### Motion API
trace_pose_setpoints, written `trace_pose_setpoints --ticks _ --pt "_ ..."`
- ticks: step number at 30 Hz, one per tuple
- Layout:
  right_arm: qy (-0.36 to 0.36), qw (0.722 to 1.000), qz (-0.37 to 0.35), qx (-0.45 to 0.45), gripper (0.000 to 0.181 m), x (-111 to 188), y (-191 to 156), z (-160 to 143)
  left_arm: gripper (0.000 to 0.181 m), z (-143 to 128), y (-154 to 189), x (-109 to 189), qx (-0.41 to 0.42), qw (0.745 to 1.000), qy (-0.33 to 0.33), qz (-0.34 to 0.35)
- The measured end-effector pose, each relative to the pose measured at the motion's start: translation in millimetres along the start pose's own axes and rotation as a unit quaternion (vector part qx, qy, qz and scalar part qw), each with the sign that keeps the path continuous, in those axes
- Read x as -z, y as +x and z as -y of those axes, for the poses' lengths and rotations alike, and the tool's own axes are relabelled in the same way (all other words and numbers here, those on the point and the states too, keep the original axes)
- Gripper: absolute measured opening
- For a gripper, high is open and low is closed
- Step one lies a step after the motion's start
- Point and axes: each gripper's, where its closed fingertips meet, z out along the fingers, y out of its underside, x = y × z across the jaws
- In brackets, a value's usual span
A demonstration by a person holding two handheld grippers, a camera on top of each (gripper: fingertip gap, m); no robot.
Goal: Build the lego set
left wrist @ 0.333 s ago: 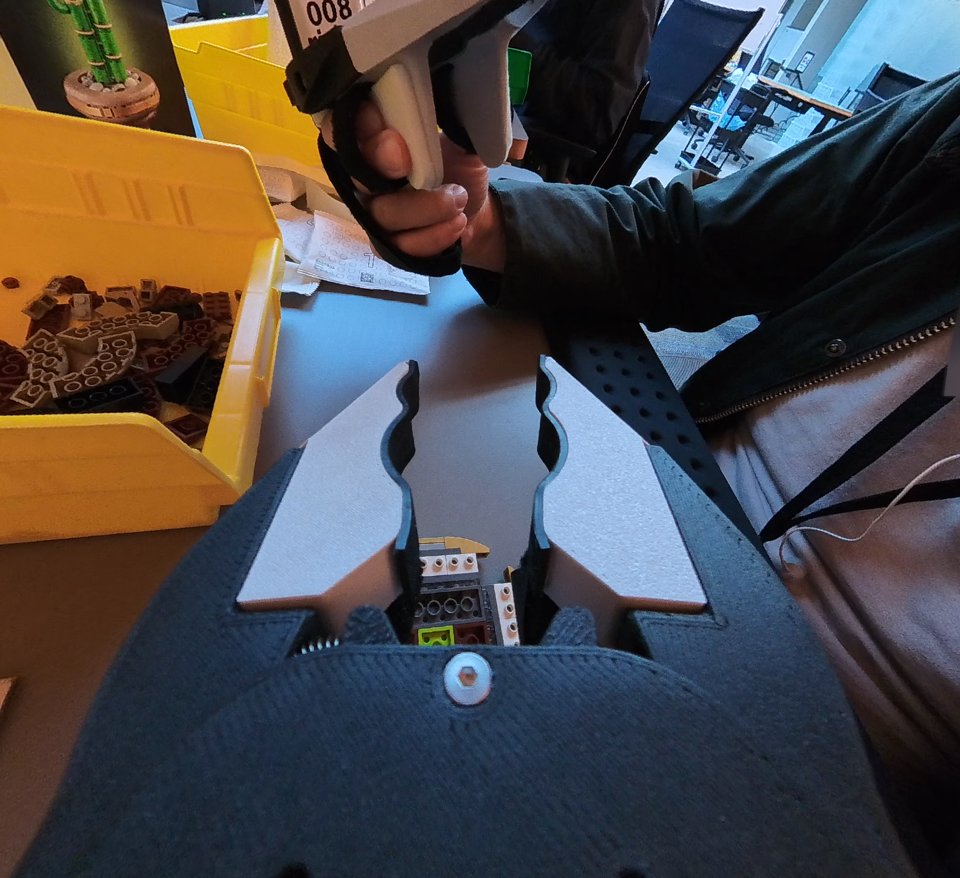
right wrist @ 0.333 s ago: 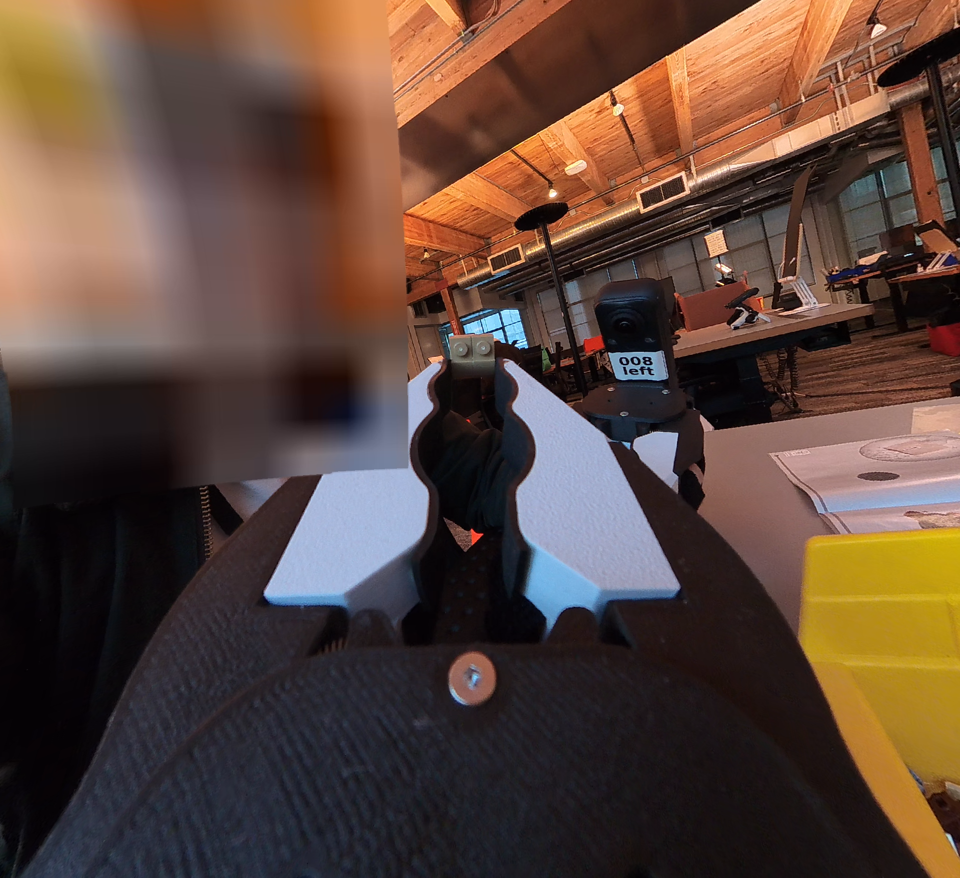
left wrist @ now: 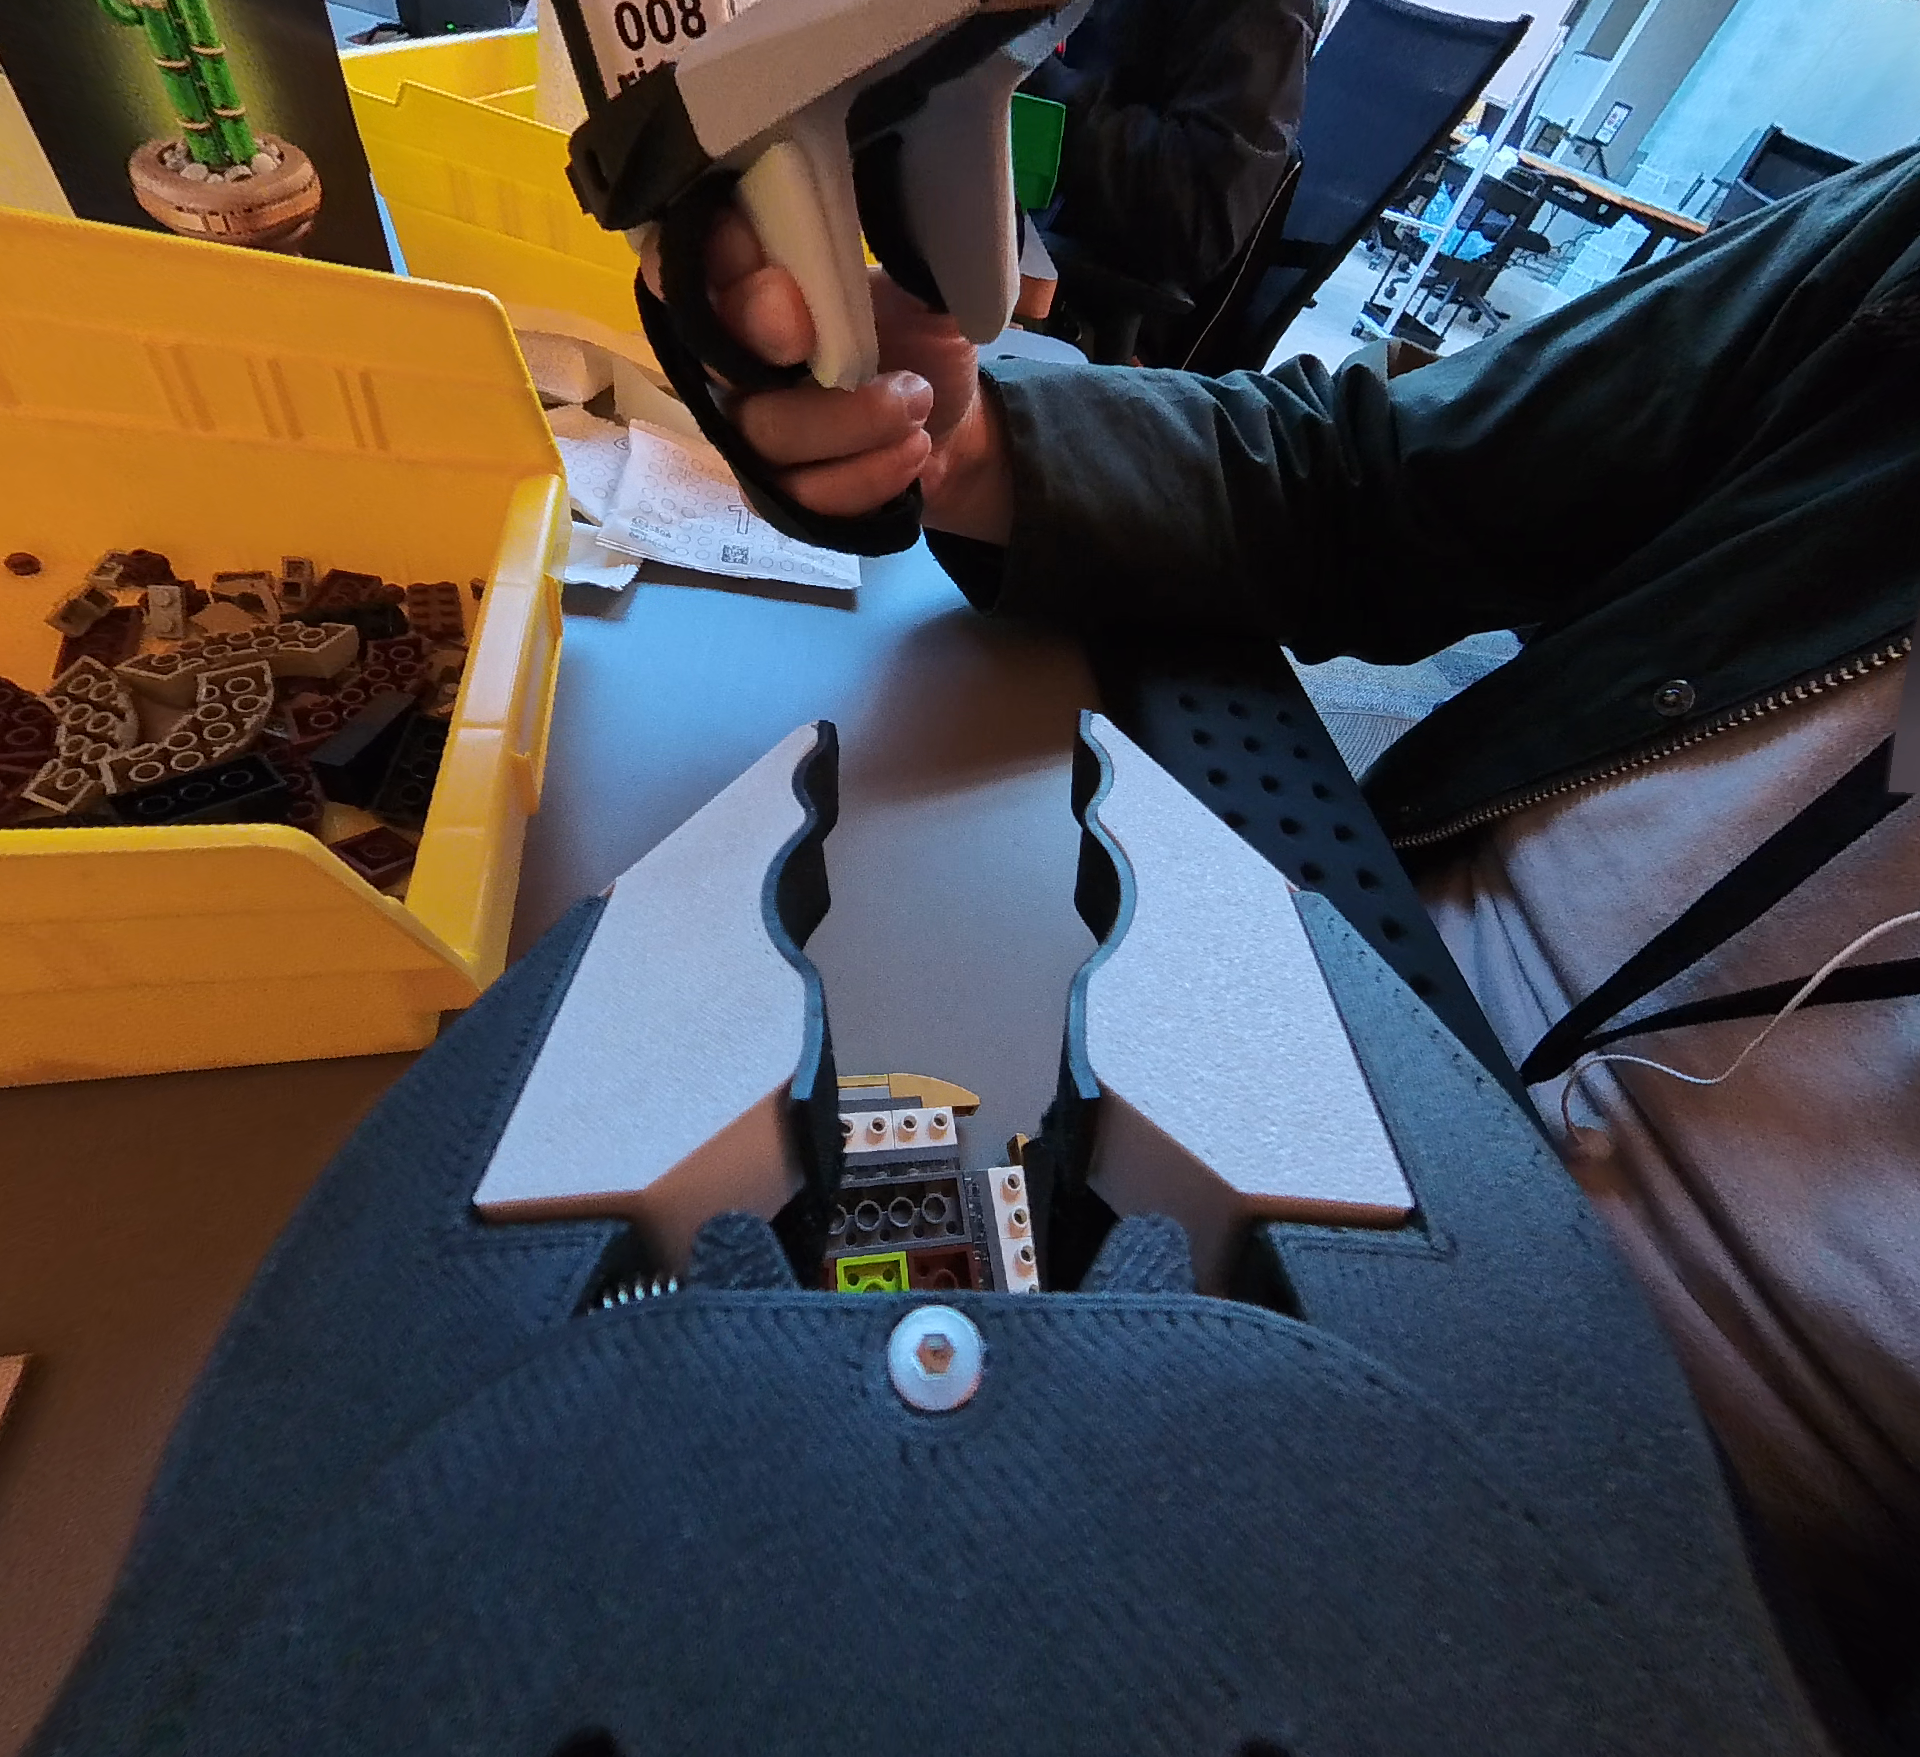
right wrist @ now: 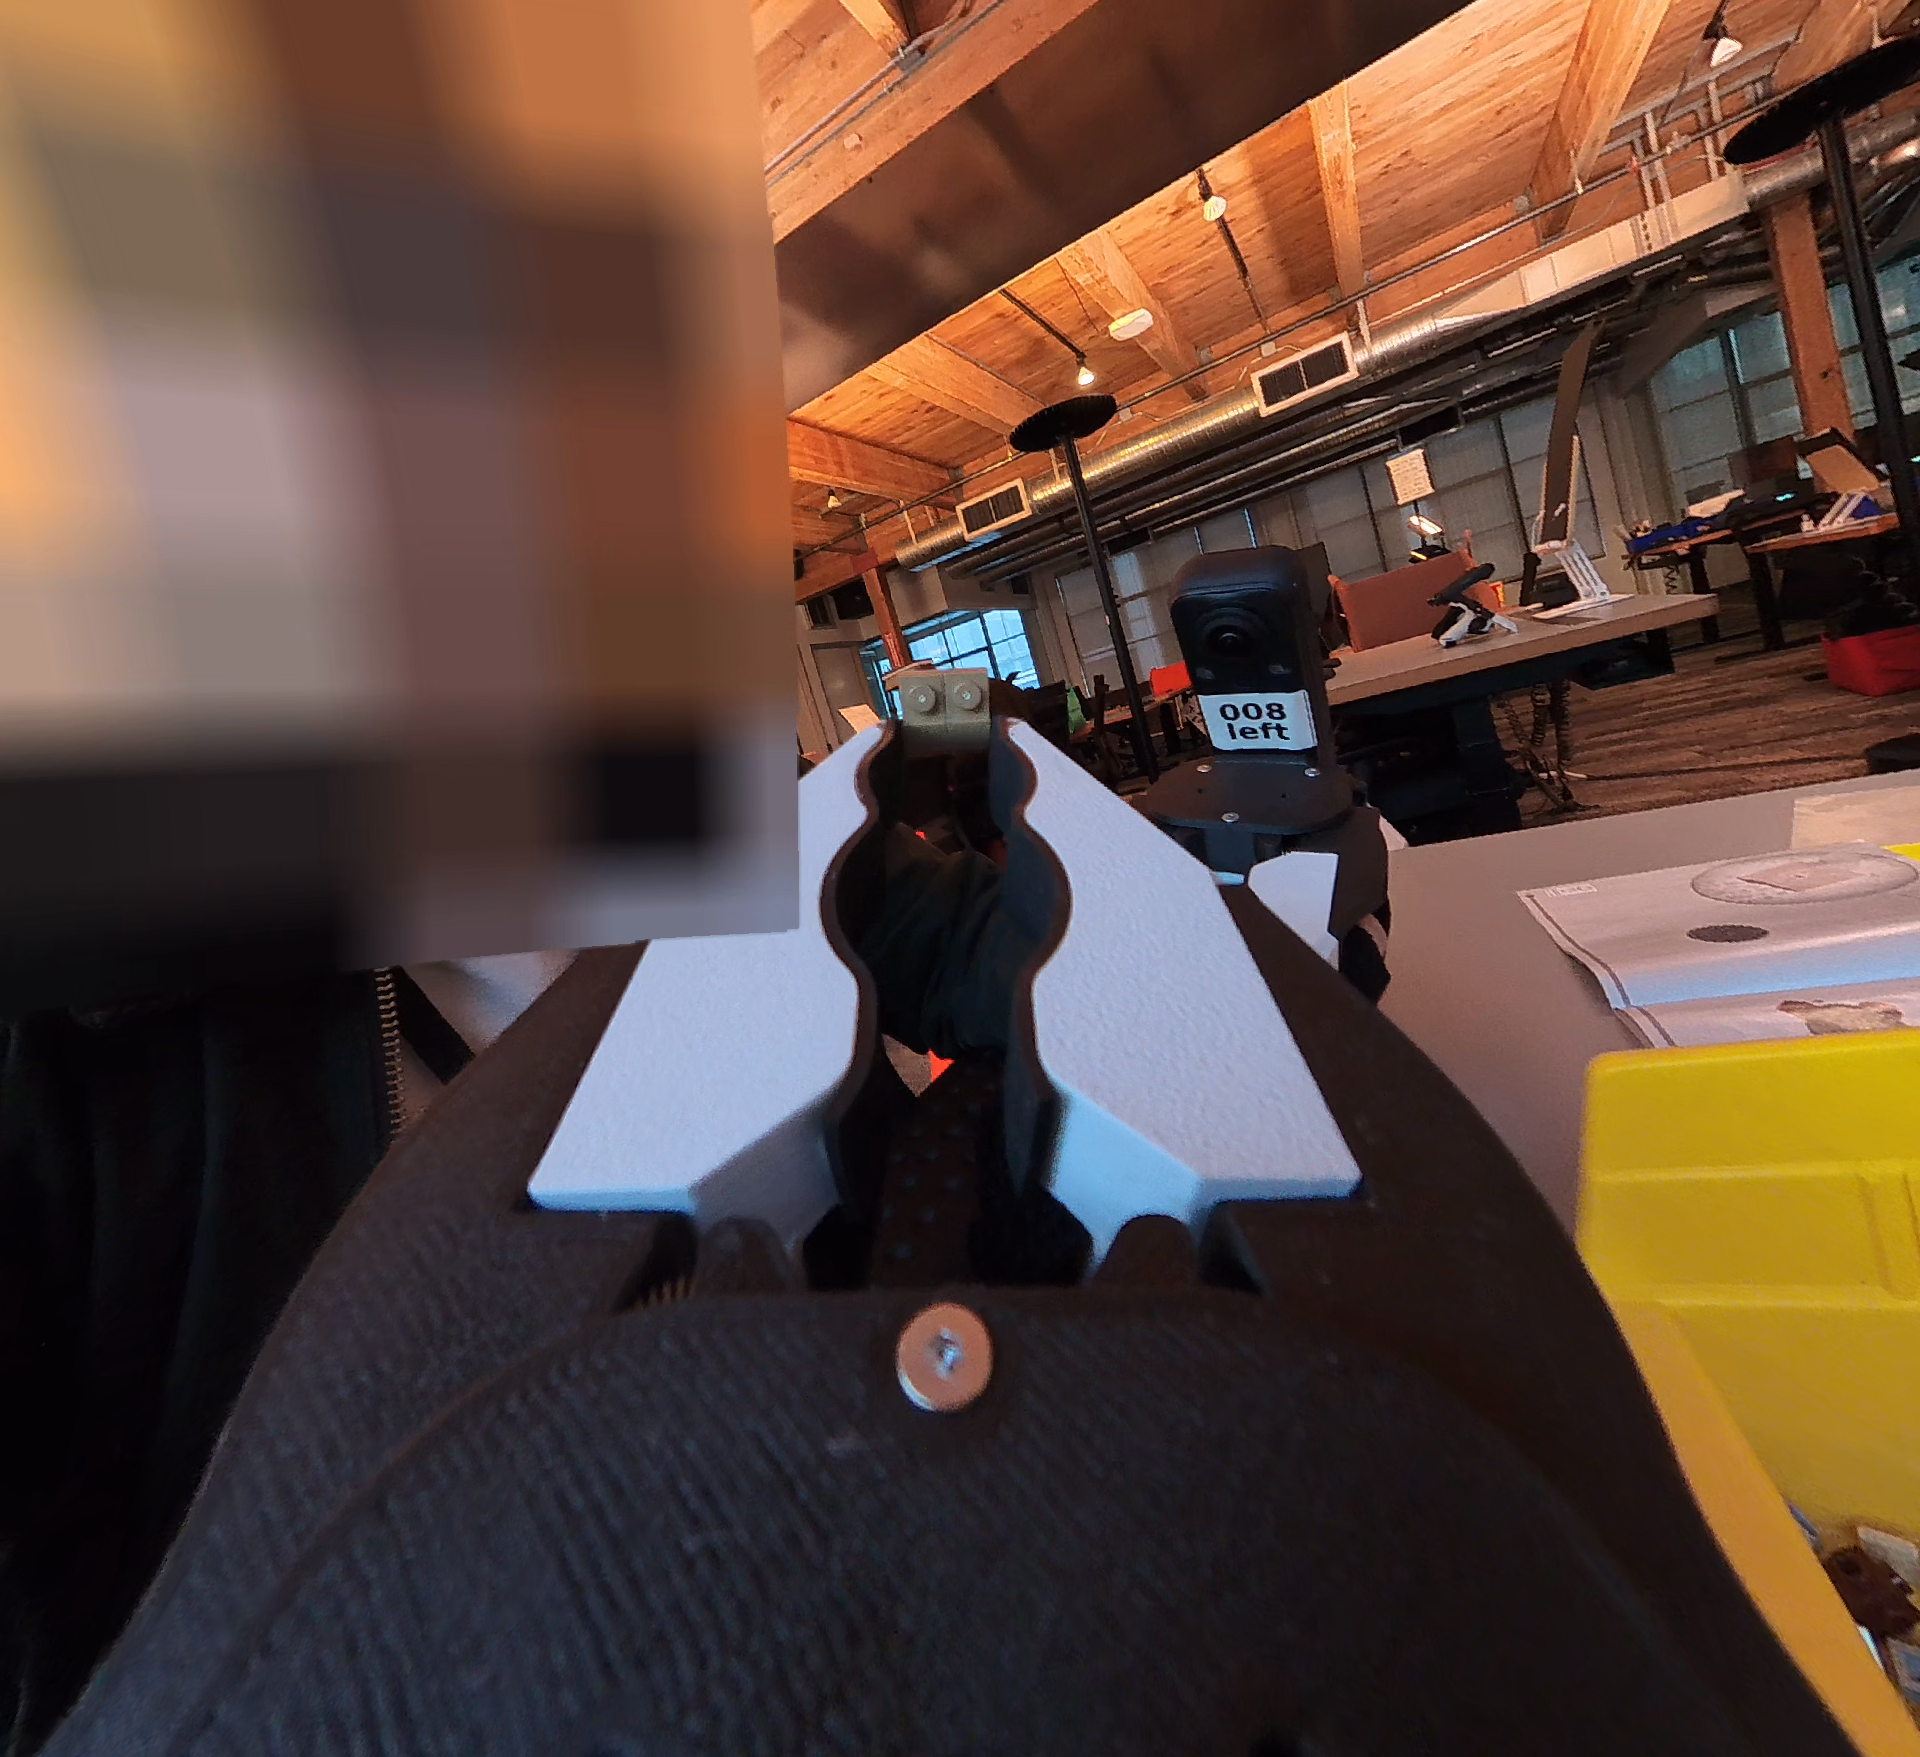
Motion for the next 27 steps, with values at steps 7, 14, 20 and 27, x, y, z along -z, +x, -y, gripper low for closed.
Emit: trace_pose_setpoints --ticks 7,14,20,27 --pt "-0.009 1.000 -0.014 0.001 0.014 0 7 -4 0.044 1 0 0 0.000 1.000 0.003 0.001" --pt "-0.048 0.997 -0.060 0.028 0.013 -4 21 -16 0.041 20 -12 14 -0.008 0.998 0.058 0.037" --pt "-0.093 0.988 -0.108 0.052 0.013 -5 35 -32 0.041 33 -15 23 -0.020 0.994 0.095 0.057" --pt "-0.177 0.964 -0.170 0.100 0.014 -4 55 -60 0.038 34 -15 25 -0.020 0.993 0.103 0.056"
